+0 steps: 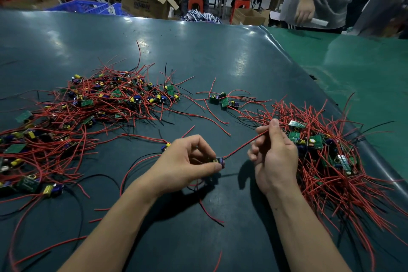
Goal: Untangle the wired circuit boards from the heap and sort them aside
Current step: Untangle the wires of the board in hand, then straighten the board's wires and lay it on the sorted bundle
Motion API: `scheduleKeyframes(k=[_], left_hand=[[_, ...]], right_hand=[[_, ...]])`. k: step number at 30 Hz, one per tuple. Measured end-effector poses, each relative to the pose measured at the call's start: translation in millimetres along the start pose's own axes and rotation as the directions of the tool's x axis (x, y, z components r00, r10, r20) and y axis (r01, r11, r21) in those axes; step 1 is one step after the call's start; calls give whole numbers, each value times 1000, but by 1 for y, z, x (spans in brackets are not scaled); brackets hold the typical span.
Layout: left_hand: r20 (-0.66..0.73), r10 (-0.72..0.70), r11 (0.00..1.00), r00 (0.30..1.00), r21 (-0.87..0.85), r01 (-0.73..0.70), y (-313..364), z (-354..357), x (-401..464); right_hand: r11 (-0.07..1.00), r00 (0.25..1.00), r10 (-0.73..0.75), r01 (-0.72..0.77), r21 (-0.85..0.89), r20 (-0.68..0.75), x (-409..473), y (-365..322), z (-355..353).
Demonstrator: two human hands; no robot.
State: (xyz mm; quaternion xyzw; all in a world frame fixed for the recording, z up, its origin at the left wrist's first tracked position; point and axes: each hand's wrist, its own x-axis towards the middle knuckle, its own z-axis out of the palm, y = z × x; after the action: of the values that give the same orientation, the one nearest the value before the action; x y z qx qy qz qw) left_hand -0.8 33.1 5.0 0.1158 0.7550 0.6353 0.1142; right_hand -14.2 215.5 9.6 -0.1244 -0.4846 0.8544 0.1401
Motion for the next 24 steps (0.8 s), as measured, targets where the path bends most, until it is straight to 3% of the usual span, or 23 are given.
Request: scheduleKeyframes(k=[6,12,13,15,18,21,24], left_hand=[[57,2,997,998,76,-6,-4,0,1],[145,-34,998,989,57,26,0,-2,-1],[131,-17,1000,991,-2,17,3,-1,-2],[64,19,960,998,-280,0,9,0,-3],[-12,62,746,998,-664,-54,17,-7,-2],[-79,12,651,997,-756,-68,17,-8,0],[-174,-61,644,983,-759,-95,14,-1,5]], right_hand=[[992,982,126,-125,-12,140,-2,-2,0],[986,950,159,-164,-4,270,-6,-3,2],[984,948,171,-178,2,269,-6,-3,3],[982,953,183,-188,-3,240,-5,-2,4],[980,949,183,-155,-124,257,-7,6,4],[947,878,260,-152,-282,401,-16,15,6],[941,790,327,-222,-256,518,-21,17,10]])
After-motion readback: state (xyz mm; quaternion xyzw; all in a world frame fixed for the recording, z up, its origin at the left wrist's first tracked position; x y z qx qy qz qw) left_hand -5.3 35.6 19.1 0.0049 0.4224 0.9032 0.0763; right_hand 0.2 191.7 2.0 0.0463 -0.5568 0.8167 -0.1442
